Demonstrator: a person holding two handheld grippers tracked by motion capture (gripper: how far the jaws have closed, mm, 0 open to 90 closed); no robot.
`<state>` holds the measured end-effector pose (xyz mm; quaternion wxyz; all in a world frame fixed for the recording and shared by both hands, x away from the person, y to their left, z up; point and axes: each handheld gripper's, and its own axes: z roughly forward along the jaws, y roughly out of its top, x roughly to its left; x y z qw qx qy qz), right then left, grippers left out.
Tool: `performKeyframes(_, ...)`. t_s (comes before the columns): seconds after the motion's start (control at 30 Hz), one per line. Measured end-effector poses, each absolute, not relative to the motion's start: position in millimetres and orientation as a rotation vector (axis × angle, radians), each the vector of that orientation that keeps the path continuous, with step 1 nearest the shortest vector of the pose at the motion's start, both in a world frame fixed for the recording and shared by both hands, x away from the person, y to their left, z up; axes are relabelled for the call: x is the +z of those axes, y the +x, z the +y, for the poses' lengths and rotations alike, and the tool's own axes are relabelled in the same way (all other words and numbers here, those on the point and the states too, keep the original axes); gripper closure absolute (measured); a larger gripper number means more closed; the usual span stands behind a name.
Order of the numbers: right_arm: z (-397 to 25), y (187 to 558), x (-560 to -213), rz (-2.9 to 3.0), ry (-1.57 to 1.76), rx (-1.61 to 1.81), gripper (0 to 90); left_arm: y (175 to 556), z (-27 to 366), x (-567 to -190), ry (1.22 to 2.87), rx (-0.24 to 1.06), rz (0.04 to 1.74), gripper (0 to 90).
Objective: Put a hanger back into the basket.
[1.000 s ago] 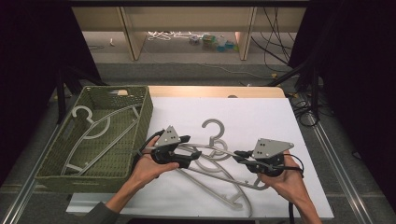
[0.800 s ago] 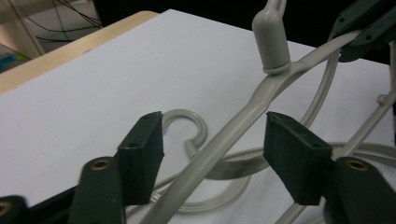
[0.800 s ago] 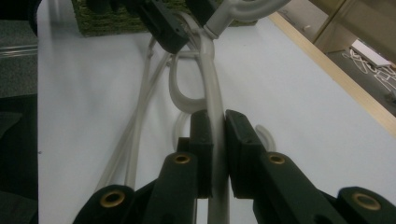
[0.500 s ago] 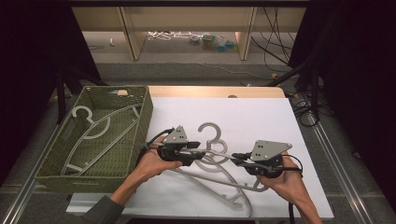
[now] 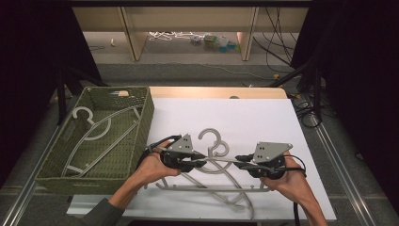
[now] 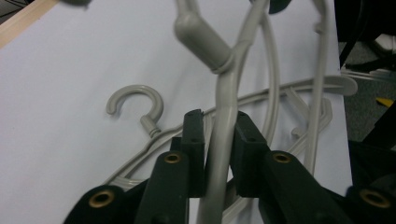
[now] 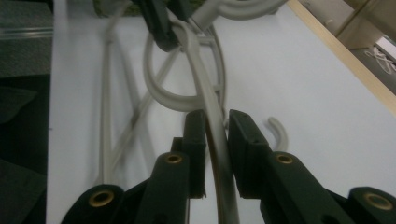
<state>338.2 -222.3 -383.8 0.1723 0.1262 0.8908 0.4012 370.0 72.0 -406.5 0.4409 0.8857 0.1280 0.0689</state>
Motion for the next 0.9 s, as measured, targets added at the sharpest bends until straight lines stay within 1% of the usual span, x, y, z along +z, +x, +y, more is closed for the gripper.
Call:
performKeyframes(0.03, -222.9, 338.4, -382.4, 2.499, 0.386, 1.147, 63.9, 369.4, 72.0, -405.1, 2.188, 0.130, 0.324, 80.4)
performKeyframes(0.1, -224.6, 338.6, -378.3, 2.482, 0.411, 1.162, 60.3, 367.4, 71.6, -402.3, 2.172, 0.121, 0.347, 81.5)
performKeyframes(0.17, -226.7, 336.6, -372.4, 2.456, 0.427, 1.179, 54.0, 368.1, 74.0, -399.6, 2.180, 0.140, 0.370, 81.7)
performKeyframes(0.3, -232.5, 330.4, -359.2, 2.398, 0.480, 1.206, 45.0, 375.4, 87.1, -397.3, 2.155, 0.130, 0.460, 81.7)
performKeyframes(0.5, -232.0, 321.8, -350.3, 2.354, 0.540, 1.245, 39.1, 384.7, 105.7, -395.1, 2.081, 0.090, 0.581, 81.7)
performKeyframes(0.63, -224.5, 310.9, -351.6, 2.369, 0.535, 1.269, 32.1, 389.9, 117.5, -391.6, 2.029, 0.075, 0.637, 81.7)
performKeyframes(0.67, -222.1, 307.7, -354.1, 2.374, 0.536, 1.283, 30.4, 391.2, 120.3, -390.8, 2.013, 0.070, 0.654, 81.6)
performKeyframes(0.8, -215.4, 299.2, -367.3, 2.384, 0.548, 1.305, 28.3, 393.6, 130.1, -386.2, 1.982, 0.097, 0.686, 81.6)
performKeyframes(0.87, -212.7, 297.9, -377.8, 2.352, 0.560, 1.331, 25.4, 393.9, 134.6, -383.7, 1.964, 0.104, 0.704, 81.6)
performKeyframes(0.9, -212.1, 297.5, -383.7, 2.353, 0.577, 1.337, 25.8, 393.9, 136.2, -382.5, 1.957, 0.103, 0.711, 81.6)
